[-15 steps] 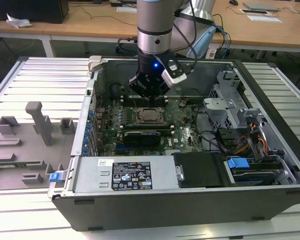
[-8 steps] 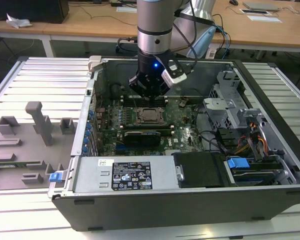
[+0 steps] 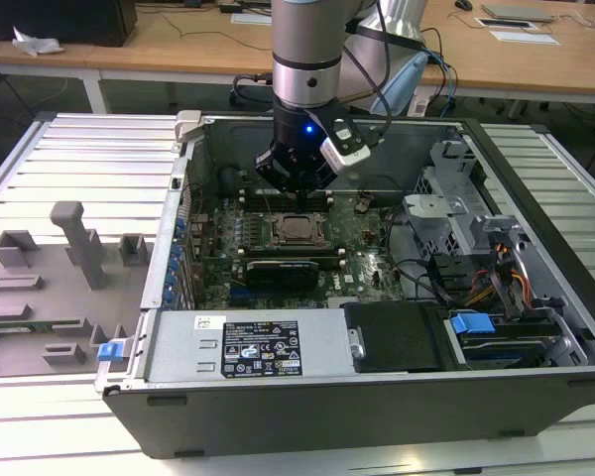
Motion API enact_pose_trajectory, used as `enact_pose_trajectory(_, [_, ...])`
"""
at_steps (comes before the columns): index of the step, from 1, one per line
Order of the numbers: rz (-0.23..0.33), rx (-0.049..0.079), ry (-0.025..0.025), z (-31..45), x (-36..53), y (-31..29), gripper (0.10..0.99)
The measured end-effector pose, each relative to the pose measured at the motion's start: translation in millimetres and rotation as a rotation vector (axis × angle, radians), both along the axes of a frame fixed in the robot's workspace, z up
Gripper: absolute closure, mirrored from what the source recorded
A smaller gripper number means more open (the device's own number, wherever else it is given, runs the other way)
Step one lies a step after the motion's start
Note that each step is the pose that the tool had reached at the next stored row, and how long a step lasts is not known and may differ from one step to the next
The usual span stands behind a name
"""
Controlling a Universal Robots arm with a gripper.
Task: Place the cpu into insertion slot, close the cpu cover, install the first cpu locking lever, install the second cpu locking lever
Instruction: 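Install the first cpu locking lever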
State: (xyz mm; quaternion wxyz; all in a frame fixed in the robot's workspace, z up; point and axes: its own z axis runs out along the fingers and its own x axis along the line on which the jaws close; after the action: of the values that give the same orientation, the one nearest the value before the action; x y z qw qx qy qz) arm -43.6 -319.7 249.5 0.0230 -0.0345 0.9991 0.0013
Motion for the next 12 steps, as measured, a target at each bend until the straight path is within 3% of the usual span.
enact_pose_trajectory(3, [0.0,0.0,0.0002,1.1,0.0,0.0,0.98])
enact_pose_trajectory(7, [0.0,-0.001,0.0,13.0,0.0,0.0,0.98])
enact_pose_trajectory(12, [0.0,-0.001,0.0,14.5,0.0,0.0,0.98])
